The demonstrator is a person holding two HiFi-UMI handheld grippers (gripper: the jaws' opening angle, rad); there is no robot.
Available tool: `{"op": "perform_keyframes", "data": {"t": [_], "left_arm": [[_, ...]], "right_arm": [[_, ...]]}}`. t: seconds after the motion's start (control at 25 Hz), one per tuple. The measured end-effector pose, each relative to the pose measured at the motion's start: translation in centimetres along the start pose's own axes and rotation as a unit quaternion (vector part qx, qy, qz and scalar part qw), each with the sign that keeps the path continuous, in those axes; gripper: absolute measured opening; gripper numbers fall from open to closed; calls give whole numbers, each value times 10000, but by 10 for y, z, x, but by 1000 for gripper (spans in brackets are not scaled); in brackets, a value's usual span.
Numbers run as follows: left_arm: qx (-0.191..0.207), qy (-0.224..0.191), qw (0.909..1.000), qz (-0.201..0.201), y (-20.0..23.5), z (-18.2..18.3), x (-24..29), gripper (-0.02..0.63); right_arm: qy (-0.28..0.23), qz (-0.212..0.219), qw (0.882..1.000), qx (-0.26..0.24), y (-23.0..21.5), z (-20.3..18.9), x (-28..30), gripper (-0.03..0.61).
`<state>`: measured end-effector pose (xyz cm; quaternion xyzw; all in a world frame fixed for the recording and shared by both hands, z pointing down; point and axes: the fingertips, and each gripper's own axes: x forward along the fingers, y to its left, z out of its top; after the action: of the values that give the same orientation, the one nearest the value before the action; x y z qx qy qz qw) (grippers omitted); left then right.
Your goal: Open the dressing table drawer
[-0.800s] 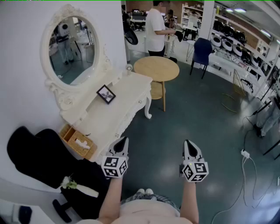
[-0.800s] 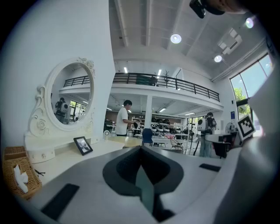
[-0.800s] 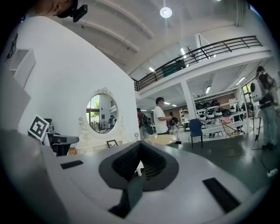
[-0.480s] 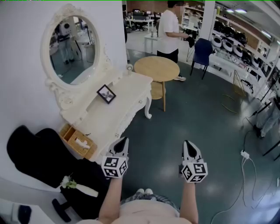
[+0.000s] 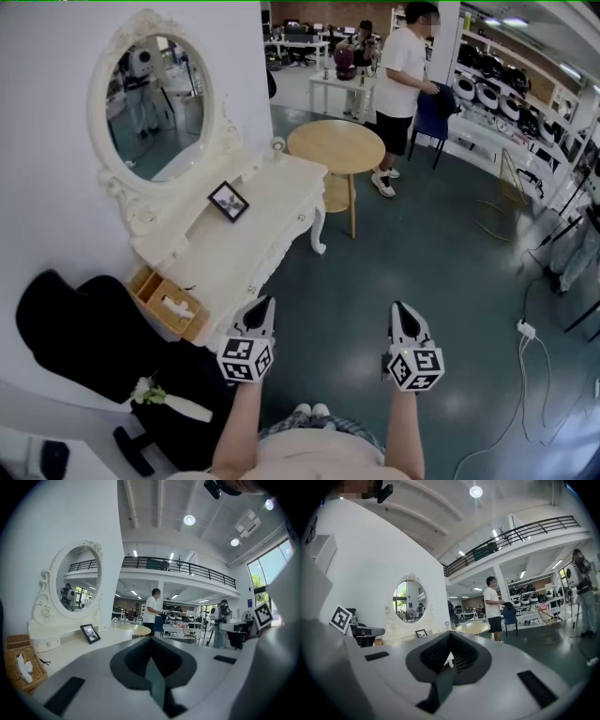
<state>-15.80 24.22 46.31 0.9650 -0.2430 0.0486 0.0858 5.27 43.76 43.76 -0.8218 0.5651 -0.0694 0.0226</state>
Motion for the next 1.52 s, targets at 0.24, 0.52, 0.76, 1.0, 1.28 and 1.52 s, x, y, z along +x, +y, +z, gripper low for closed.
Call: {"op": "perform_keyframes", "data": {"t": [0.24,0.52,0.76,1.0,1.28,1.52], "left_arm": [[-7,33,10000,-28,-1,-3,1,28],[-49,96,9999,-67,-3,-8,2,28],[-87,139,9999,-36,1,-11,3,28],[-120,165,9998,-42,12,-11,9,28],[-49,180,9998,-55,32,-11,21,28],[-32,245,9997,-25,51,-17,28,28]], "right_arm": [[-169,55,9998,74,0,4,-3,16],[-379,82,9991,148,4,12,-2,277],[-356,31,9990,267,4,10,3,410],[-322,42,9991,262,9,11,17,423],[-347,19,9991,254,18,7,37,423],[-309,-4,9989,348,21,-4,56,423]]}}
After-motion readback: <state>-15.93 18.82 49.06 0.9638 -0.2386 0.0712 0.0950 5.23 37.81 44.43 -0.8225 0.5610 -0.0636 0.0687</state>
